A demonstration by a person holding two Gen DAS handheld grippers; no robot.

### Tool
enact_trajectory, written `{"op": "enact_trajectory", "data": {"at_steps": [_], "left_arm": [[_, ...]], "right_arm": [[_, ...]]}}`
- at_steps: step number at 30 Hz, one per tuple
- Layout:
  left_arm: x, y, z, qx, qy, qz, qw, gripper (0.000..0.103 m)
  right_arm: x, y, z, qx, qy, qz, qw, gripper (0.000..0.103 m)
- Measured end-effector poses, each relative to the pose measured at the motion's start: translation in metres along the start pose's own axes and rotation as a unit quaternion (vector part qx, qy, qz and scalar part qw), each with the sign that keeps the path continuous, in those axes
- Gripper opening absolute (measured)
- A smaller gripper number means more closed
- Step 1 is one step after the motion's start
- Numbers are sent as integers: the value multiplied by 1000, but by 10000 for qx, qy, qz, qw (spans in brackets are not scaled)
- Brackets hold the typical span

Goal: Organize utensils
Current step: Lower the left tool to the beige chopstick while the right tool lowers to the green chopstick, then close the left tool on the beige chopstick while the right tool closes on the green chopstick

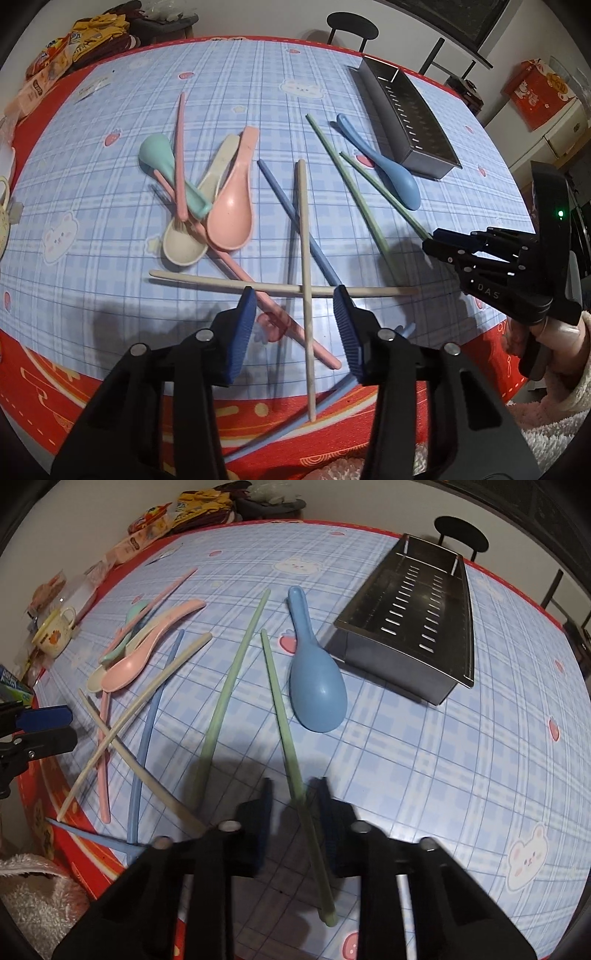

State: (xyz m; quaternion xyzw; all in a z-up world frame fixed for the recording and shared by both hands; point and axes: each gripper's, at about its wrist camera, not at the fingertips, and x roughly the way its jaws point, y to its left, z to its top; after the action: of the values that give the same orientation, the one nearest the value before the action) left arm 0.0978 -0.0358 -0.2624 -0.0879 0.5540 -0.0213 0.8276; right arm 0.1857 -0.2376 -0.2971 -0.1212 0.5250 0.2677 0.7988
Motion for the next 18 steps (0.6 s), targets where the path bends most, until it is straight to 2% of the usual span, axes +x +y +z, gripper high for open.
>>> {"op": "enact_trajectory", "data": {"at_steps": [3,6,14,18], "left_arm": [[3,-4,1,46,26,9,10000,42],[8,-11,7,149,56,-10,9999,28],[31,-12,30,-87,303,-11,9995,25],[40,-13,34,-102,429,77,9990,25]], "right_arm": [[2,-4,-2,71,-91,26,9999,11],[1,-11,-4,242,-129,189,9994,10],[2,-1,-7,-13,-301,-39,9995,9],[1,-5,-9,58,-368,70,9993,9]]}}
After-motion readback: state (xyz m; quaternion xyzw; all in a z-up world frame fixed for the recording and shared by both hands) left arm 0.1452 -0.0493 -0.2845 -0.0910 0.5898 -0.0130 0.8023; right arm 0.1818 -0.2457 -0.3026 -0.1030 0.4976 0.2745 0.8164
